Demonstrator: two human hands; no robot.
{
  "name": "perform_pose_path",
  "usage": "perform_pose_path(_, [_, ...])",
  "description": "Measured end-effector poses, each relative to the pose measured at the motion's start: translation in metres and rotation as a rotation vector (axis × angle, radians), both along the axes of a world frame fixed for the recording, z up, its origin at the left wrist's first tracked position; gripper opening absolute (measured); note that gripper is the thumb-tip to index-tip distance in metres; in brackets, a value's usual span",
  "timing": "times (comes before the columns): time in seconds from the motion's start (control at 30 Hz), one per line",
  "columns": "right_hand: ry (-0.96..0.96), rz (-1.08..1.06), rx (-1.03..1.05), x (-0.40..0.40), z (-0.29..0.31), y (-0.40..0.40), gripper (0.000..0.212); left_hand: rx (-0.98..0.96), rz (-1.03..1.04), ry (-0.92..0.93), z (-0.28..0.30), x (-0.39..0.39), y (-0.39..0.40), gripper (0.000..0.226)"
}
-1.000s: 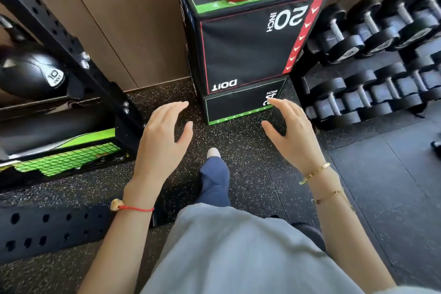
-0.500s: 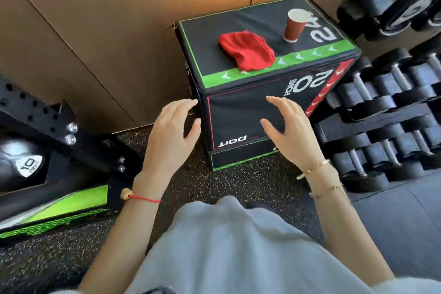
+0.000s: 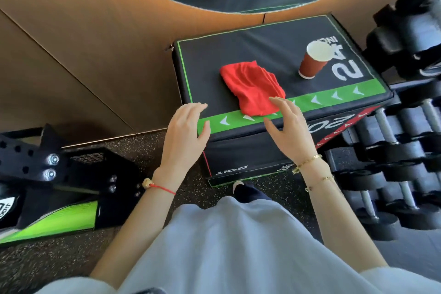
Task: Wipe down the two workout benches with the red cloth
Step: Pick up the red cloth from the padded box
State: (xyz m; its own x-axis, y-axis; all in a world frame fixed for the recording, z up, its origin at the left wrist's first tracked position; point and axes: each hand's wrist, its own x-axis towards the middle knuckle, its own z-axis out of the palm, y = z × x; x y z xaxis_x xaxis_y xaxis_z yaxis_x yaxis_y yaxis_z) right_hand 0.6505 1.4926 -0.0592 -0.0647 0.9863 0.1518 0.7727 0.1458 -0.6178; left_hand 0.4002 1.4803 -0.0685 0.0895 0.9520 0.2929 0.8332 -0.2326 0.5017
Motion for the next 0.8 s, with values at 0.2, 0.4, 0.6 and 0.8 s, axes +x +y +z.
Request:
perform_pose_path(0.2, [-0.034,0.049,-0.055,0.02,-0.015,0.09,0.053,-0.038,0.07,0.034,-0.035,0.032,0.056,0.036])
perform_pose_path(0.4, [-0.076,0.099,-0.153,0.024,-0.04,0.145,0.067,-0.133,0.144,0.113,-0.062,0.052,0.08,0.04])
perform_pose_path(0.6, [-0.101,0.11,-0.209,0.024,-0.059,0.161,0.063,-0.139,0.176,0.128,-0.074,0.056,0.082,0.04])
perform_pose_path(0.8, [0.022,0.117,-0.094,0.019,-0.063,0.161,0.034,-0.109,0.181,0.124,-0.078,0.057,0.081,0.04])
